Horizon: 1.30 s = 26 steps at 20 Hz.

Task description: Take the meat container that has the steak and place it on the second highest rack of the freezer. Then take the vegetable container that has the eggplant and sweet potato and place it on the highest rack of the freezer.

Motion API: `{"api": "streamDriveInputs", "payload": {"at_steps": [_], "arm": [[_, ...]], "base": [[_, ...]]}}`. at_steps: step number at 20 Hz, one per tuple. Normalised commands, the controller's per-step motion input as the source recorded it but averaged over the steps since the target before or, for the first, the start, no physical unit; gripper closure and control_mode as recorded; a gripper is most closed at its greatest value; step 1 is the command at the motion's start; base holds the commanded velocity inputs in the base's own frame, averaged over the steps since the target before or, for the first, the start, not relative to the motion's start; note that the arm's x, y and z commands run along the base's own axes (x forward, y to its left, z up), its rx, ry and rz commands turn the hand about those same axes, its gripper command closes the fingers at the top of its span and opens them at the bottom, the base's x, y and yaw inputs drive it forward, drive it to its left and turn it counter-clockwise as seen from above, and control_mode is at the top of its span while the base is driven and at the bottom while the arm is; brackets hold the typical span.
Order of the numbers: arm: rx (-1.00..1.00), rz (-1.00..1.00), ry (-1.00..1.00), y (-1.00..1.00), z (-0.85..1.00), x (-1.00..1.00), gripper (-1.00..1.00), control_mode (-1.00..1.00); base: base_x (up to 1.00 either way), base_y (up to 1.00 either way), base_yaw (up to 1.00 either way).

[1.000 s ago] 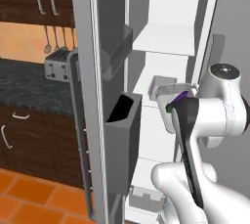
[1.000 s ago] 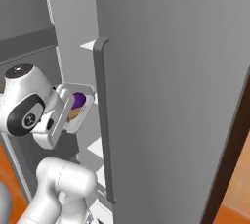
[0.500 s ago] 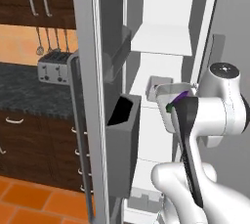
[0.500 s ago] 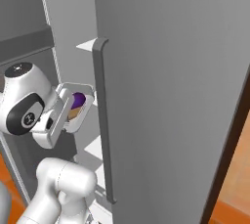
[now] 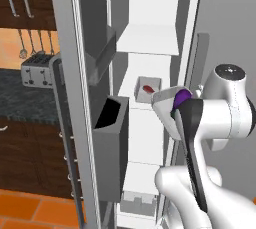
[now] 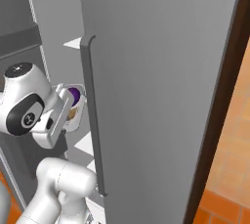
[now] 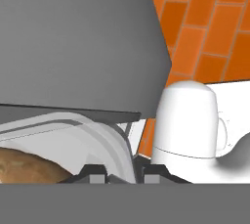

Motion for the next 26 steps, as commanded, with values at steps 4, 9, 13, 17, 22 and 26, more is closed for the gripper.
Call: {"api": "streamDriveInputs", "payload": {"at_steps": [4,9,13,17,22,26], "arm": [[0.00,0.00,0.00,0.00,0.00,0.00,1.00,1.00],[0.00,0.00,0.00,0.00,0.00,0.00,1.00,1.00],[0.00,0.00,0.00,0.00,0.00,0.00,1.00,1.00],[0.00,0.00,0.00,0.00,0.00,0.00,1.00,1.00],[0.00,0.00,0.00,0.00,0.00,0.00,1.00,1.00],[0.00,-0.02,-0.01,0.38,0.05,0.24,1.00,-1.00]], "base": [[0.04,0.00,-0.02],[0.01,0.26,0.00],[0.11,0.40,-0.01],[0.15,0.26,0.00],[0.03,0.19,0.00],[0.00,0.00,0.00]]}}
